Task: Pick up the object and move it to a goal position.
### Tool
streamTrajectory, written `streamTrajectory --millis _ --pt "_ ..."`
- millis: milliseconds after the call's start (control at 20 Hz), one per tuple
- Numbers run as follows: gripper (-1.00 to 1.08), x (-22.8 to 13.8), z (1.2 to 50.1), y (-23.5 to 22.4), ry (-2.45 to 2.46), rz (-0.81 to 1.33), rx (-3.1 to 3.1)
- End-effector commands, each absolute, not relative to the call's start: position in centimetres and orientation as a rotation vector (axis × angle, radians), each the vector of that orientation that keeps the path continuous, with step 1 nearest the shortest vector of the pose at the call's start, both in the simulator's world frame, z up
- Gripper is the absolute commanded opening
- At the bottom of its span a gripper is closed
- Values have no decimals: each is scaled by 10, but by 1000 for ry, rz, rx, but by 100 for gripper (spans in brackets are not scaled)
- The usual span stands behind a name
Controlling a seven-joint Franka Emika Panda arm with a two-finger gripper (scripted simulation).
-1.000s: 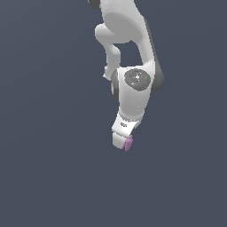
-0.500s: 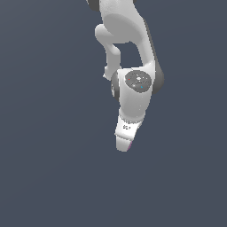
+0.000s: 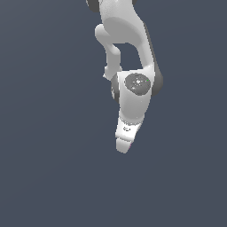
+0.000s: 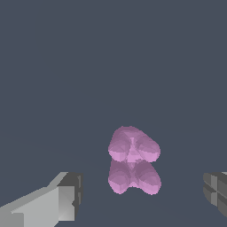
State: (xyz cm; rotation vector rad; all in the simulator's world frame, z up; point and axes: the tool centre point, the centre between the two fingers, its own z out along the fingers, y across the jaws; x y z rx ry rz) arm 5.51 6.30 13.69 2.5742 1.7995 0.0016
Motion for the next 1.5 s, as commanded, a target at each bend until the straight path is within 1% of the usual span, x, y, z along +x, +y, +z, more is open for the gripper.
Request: streamTrajectory --millis 0,250,550,600,1150,1450 --pt "100 54 125 63 1802 0 2574" --pt "100 54 101 63 1805 0 2572" --pt "100 55 96 63 1805 0 2571" --pt "-100 55 96 63 1805 0 2571" --pt "-100 55 96 63 1805 0 2571" --pt "-100 50 106 65 1805 0 2571"
